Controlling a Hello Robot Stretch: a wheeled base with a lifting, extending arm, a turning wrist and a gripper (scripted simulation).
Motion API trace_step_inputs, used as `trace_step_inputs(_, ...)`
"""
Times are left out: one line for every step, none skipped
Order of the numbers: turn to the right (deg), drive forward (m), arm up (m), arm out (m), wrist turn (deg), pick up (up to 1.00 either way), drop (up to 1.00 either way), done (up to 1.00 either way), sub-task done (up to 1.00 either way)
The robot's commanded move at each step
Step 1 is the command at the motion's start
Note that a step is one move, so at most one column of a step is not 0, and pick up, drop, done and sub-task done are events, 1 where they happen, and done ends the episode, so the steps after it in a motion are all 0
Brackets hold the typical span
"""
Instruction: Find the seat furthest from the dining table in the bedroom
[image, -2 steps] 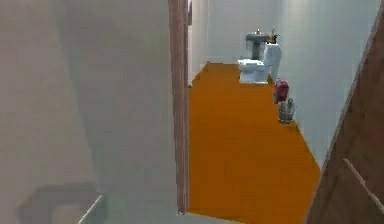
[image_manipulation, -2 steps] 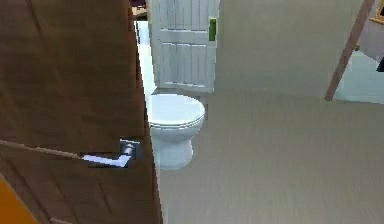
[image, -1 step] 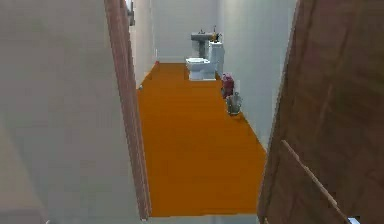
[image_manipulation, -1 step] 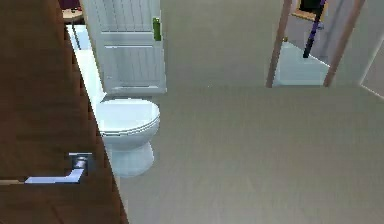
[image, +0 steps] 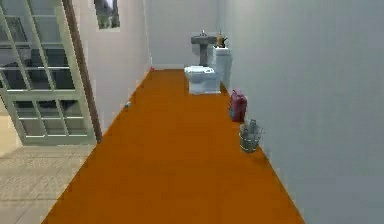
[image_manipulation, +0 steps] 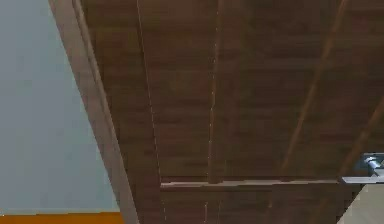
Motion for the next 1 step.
trace_step_inputs(-21.0, 0.0, 0.0, 0.0, 0.0, 0.0, 0.0, 0.0, 0.0)
